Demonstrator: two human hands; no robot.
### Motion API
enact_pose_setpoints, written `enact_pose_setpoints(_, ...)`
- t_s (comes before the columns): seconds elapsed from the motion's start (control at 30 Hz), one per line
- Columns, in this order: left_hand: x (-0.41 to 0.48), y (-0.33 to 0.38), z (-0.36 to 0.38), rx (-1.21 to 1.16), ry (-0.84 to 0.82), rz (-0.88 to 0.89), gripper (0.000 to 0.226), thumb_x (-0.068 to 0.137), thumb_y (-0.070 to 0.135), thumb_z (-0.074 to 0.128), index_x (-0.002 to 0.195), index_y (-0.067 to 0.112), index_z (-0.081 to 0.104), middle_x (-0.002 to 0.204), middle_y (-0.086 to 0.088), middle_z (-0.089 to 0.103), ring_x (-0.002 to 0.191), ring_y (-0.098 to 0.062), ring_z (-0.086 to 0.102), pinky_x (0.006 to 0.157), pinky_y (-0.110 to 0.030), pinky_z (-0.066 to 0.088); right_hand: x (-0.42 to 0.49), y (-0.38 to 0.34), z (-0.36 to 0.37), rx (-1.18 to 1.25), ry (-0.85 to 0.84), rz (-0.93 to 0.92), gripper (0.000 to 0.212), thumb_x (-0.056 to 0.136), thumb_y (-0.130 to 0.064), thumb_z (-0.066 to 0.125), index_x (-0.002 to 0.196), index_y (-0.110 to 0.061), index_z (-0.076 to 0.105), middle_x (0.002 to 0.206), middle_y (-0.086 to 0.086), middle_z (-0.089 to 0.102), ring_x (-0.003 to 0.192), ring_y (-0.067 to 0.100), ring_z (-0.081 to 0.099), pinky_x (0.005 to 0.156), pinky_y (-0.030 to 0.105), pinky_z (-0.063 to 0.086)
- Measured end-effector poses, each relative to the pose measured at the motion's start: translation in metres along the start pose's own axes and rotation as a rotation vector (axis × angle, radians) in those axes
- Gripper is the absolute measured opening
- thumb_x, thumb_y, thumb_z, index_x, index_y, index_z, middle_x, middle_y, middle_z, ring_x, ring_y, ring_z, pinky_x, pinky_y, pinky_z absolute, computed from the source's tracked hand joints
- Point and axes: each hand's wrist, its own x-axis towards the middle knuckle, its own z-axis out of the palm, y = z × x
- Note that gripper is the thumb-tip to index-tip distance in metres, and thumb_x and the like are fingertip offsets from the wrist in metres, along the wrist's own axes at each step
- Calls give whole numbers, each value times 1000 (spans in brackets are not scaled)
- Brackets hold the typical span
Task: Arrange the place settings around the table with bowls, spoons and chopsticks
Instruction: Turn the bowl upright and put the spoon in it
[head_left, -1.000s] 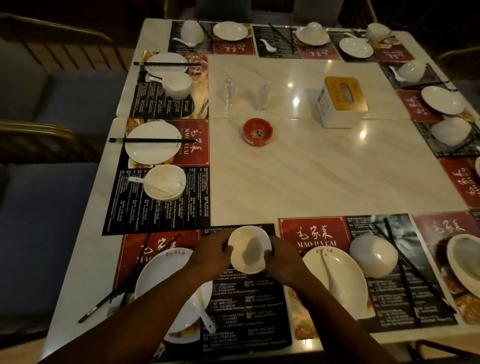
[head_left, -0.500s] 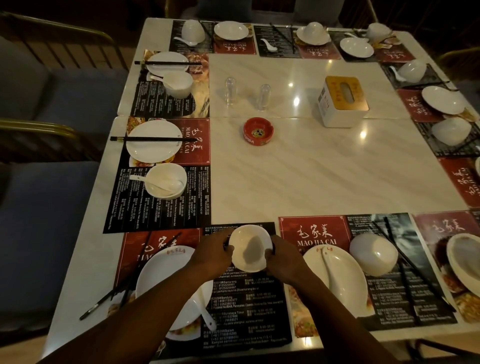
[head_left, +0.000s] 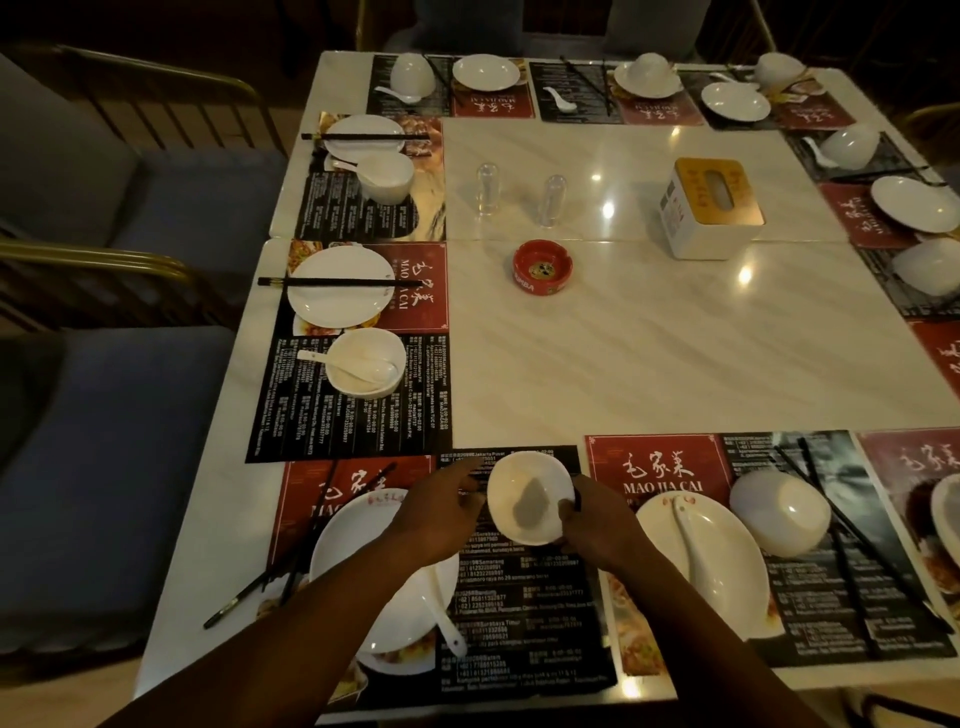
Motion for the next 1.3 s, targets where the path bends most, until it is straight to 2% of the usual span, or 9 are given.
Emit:
enact_pose_setpoints(0.1,-5,-10,-21,-17,85,34,46,95,16,61,138,28,52,116,6,67,111,-14,62,99,-35,52,-5,-9,-2,-91,46,52,33,100,-32,52,127,-14,55,115,7,65,96,18,63,81,34,56)
enact_pose_setpoints(0.27,-18,-44,-75,6,265,4,30,93,13,64,120,25,64,112,4,68,106,-14,63,93,-30,52,-24,-54,-8,-169,495,-162,21,94,-31,48,101,-18,63,94,5,66,83,24,62,70,36,52)
enact_pose_setpoints(0.43,-37,-87,-122,122,351,-46,8,90,17,66,95,21,70,97,2,70,91,-13,62,86,-26,46,-38,-129,39,-98,251,-286,10,84,-12,62,84,-22,64,76,-5,66,67,12,58,61,28,46)
enact_pose_setpoints(0.53,-51,-111,-134,184,305,-90,15,93,31,63,79,27,65,84,12,68,79,-10,64,83,-30,53,-42,-145,82,-228,68,-238,8,85,-21,64,89,-28,63,86,-6,69,82,15,66,71,32,55)
enact_pose_setpoints(0.6,-55,-127,-137,178,289,-106,20,92,27,64,72,25,65,76,11,69,72,-8,66,79,-32,58,-48,-143,103,-338,52,-198,20,89,-33,61,108,-27,62,101,-4,69,95,16,66,81,31,55)
enact_pose_setpoints(0.83,-55,-121,-125,168,207,2,12,88,17,67,89,27,73,92,10,71,85,-8,65,80,-22,51,-81,-118,141,-518,-27,-85,57,86,-30,62,138,-22,40,126,2,56,113,21,56,93,35,52)
enact_pose_setpoints(1.07,-38,-92,-111,179,130,129,22,87,16,71,108,22,70,108,7,68,100,-12,64,87,-25,53,-80,-126,125,-255,82,4,18,85,-24,67,102,-23,61,101,-4,65,91,13,61,76,23,53)
enact_pose_setpoints(1.17,-29,-83,-107,196,115,180,22,86,15,71,106,24,69,106,9,67,96,-8,61,86,-24,52,-81,-123,92,-177,216,29,16,84,-23,72,99,-24,65,94,-7,68,83,9,63,70,19,52)
enact_pose_setpoints(1.3,-21,-76,-99,195,127,172,25,86,15,71,110,23,68,105,11,65,93,-5,58,82,-19,47,-74,-98,33,-213,376,79,20,81,-25,73,101,-23,75,99,-1,75,86,15,70,80,28,58)
